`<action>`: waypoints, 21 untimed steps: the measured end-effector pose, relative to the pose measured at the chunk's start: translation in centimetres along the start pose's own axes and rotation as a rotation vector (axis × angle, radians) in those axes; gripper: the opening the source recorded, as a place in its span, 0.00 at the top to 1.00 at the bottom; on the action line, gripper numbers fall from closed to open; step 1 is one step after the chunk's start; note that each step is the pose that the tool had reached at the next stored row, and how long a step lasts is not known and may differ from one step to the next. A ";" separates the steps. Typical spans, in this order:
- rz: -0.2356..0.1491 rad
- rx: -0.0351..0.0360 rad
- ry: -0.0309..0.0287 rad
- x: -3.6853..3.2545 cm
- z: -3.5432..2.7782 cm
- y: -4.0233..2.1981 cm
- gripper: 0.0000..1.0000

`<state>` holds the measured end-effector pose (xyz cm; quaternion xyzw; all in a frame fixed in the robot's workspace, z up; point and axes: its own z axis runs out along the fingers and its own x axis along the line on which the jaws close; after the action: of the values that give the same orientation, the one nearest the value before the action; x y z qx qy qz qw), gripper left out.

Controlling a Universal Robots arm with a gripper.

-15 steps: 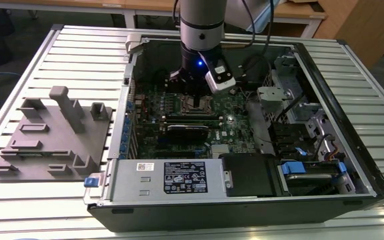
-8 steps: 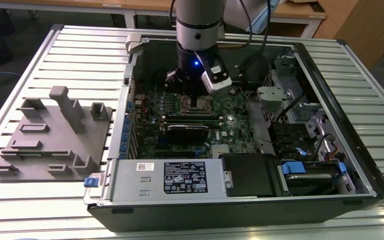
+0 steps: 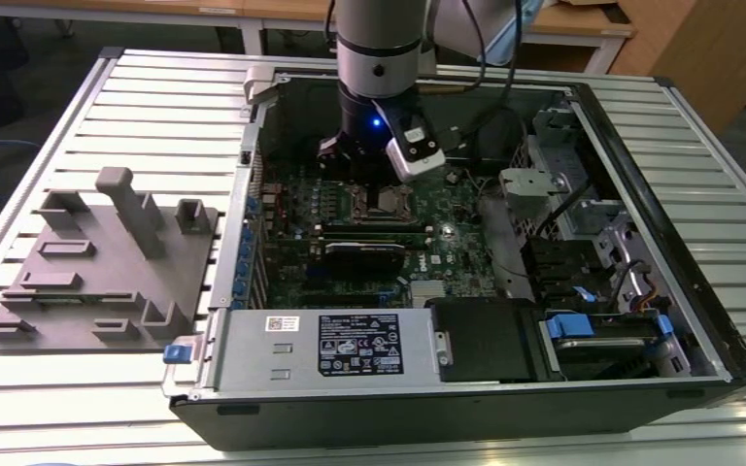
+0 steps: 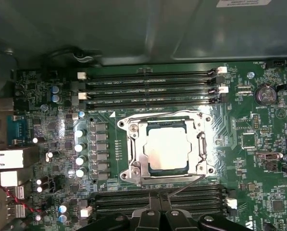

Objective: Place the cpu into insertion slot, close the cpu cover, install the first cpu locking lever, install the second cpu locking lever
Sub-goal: 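Install the second cpu locking lever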

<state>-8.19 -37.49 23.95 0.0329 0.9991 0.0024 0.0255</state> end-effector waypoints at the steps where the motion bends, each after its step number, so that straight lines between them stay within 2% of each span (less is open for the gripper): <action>1: 0.000 0.0000 0.0000 0.08 0.00 -0.01 0.90; 21: 0.000 0.0000 0.0000 0.62 0.47 -0.04 0.90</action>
<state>-8.79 -37.50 23.45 0.0329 0.9991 0.0023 0.0255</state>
